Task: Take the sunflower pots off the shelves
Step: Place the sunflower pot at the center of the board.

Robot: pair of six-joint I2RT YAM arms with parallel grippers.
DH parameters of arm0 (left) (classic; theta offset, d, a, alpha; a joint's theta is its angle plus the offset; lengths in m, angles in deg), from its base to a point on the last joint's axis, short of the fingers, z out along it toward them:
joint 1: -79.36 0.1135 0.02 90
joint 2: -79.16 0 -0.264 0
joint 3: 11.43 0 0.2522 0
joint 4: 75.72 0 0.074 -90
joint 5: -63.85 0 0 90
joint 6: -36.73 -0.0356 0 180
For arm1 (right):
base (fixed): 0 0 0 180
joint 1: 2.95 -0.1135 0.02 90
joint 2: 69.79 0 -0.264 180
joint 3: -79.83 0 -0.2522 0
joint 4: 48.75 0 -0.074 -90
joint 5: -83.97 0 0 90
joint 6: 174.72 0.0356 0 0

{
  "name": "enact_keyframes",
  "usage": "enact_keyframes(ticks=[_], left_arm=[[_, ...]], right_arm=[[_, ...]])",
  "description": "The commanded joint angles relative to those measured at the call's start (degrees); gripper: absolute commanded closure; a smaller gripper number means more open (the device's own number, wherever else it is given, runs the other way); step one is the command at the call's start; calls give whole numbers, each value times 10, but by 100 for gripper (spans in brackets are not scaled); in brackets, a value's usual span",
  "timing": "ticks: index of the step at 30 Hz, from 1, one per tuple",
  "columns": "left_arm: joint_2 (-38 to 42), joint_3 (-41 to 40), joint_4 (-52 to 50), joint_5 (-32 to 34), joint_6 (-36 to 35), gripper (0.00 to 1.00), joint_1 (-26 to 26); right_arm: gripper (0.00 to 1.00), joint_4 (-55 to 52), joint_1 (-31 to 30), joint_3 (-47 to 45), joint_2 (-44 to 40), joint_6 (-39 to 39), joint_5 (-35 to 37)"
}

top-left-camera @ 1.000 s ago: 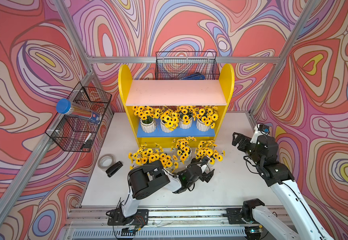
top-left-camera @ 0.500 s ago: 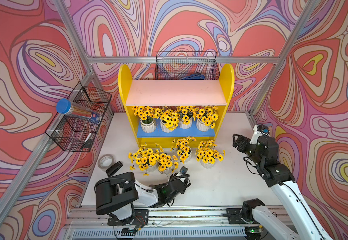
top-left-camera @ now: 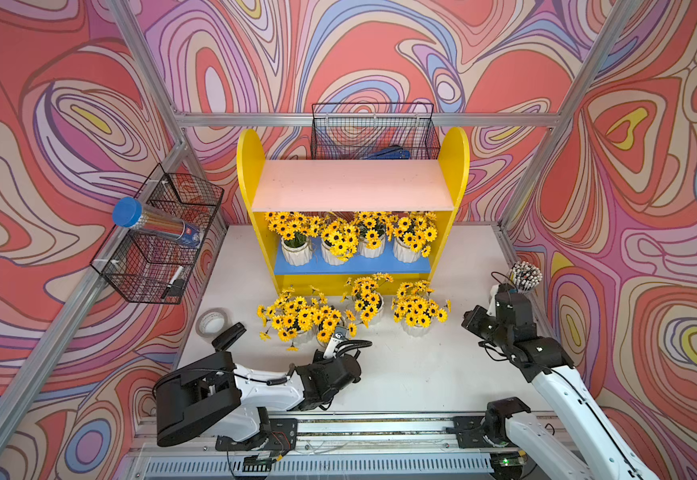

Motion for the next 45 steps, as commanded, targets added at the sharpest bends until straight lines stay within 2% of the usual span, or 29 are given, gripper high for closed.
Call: enact_keyframes(ticks=[1, 4, 9, 11, 15, 19, 21, 23, 26, 29, 33, 35, 39, 45], left_arm=[[-10, -10, -15, -1, 47, 100, 35], [-17, -12, 13, -26, 19, 100, 62], [-56, 16, 35, -40, -65, 100, 79], [-63, 16, 57, -69, -89, 100, 103], [-71, 22, 76, -106, -123, 100, 151], [-79, 45, 65, -106, -160, 100, 165], [-70, 44, 61, -136, -165, 100, 169], [-46, 38, 38, -141, -137, 100, 169], [25, 0, 18, -153, -76, 100, 169], [100, -21, -28, -184, -48, 100, 166], [178, -40, -130, -148, 7, 100, 158], [198, -51, -142, -146, 32, 100, 158], [190, -41, -211, -104, 122, 100, 158], [111, 4, -275, -23, 231, 100, 159]], right_arm=[[100, 50, 3, -40, 14, 46, -69], [100, 95, 3, -70, 42, 57, -102], [100, 249, -4, -130, 123, 100, -180], [100, 310, -17, -145, 163, 122, -196], [100, 385, -62, -143, 234, 131, -188], [100, 406, -61, -128, 259, 122, -166], [100, 411, -61, -110, 277, 111, -164], [100, 411, -61, -92, 299, 96, -148], [100, 436, -61, -64, 340, 80, -150], [100, 463, -61, -49, 374, 78, -152], [100, 508, -61, -46, 403, 89, -177], [100, 517, -61, -47, 406, 88, -179], [100, 506, -61, -41, 392, 75, -175], [100, 469, -61, -44, 343, 58, -177]])
